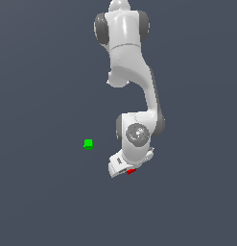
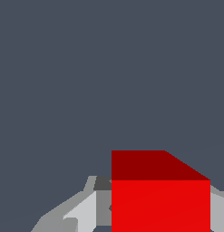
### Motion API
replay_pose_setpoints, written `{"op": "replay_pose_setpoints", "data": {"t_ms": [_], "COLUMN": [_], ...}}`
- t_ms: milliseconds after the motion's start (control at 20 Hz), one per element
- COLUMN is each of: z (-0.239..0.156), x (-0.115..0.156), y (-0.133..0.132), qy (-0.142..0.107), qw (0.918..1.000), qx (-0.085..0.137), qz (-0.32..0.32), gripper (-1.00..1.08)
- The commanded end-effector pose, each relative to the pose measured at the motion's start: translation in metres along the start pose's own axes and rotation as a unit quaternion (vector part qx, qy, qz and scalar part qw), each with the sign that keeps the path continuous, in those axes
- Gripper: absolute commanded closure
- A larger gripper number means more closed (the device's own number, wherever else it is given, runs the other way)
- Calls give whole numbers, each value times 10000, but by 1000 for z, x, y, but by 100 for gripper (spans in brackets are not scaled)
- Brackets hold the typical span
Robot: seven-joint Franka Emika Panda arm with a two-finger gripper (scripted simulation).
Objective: Stack the red cube on top of the green cube.
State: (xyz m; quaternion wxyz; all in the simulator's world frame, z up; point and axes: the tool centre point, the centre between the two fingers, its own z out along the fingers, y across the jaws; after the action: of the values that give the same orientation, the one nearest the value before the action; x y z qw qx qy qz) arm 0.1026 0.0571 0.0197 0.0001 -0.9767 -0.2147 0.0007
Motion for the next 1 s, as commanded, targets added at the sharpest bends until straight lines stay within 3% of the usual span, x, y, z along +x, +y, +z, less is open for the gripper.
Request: {"op": "replay_pose_setpoints", "data": {"t_ms": [0, 950], "z": [-2, -98], "x": [0, -1], "y": [0, 0], "qy": [3, 4], "qw": [10000, 10000], "qx": [-1, -3], "qz": [-1, -2], "gripper": [108, 108]}}
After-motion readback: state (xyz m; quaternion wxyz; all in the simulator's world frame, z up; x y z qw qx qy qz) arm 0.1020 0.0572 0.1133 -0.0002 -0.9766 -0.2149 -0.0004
